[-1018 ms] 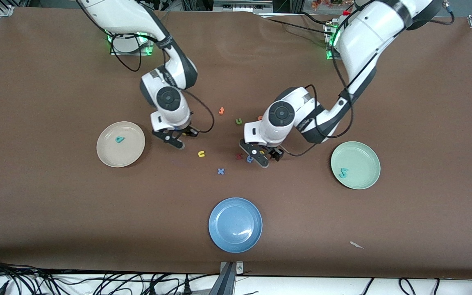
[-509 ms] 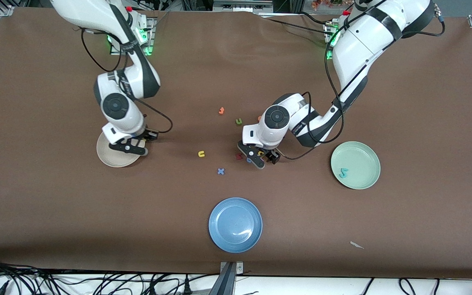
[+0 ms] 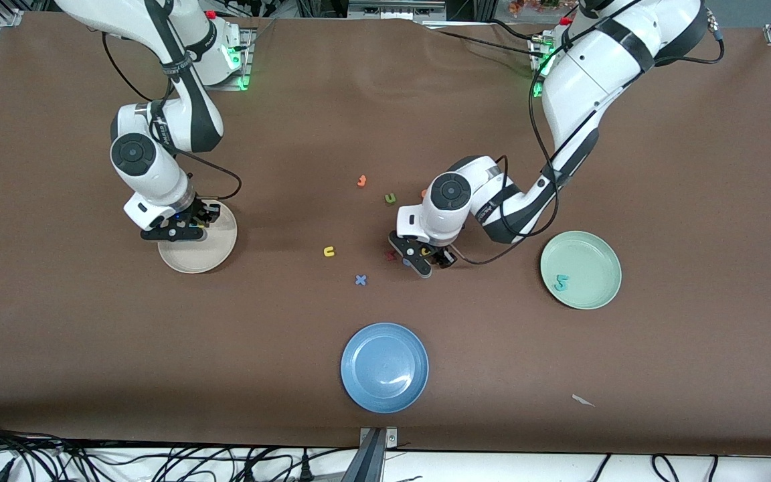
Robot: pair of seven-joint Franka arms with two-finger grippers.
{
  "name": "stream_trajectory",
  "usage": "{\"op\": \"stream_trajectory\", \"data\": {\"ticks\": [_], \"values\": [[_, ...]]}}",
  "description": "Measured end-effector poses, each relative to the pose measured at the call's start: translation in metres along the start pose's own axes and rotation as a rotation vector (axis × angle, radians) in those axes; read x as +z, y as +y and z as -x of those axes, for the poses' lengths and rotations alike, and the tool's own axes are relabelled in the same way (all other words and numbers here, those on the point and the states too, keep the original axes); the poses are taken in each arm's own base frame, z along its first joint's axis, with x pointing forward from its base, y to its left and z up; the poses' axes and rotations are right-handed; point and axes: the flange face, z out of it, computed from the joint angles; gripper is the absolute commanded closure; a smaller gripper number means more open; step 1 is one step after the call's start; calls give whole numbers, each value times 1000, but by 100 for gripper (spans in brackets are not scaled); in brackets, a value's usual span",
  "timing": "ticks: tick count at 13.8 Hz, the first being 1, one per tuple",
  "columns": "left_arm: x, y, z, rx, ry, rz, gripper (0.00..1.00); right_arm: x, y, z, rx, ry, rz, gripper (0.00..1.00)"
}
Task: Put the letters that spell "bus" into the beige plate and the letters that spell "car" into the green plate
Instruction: 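Carry the yellow o to the green plate with the left gripper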
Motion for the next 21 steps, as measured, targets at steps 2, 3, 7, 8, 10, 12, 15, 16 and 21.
{"op": "stream_trajectory", "data": {"ticks": [2,3,7,8,10,12,15,16,21], "values": [[-1,0,-1,0,2,-1,100,-14,-18,-9,-32,23,-10,0],[-2,0,-1,0,2,-1,100,-21,-26,-12,-45,20,-12,0],[-12,-18,-2,-25,-3,-16,100,-41,-46,-26,-49,26,-23,0],[-24,-32,-2,-44,1,-29,99,-46,-61,-31,-52,35,-31,0],[-53,-66,4,-89,-10,-64,98,-53,-100,-43,-70,23,-53,0],[-79,-104,18,-144,-36,-98,98,-52,-142,-56,-72,3,-84,0],[-91,-186,62,-209,-112,-113,98,-32,-183,-67,-36,-23,-103,0],[-90,-215,81,-200,-129,-106,98,-24,-193,-68,-28,-32,-105,0],[-67,-287,159,-189,-225,-48,0,-2,-242,-76,88,-49,-130,0]]}}
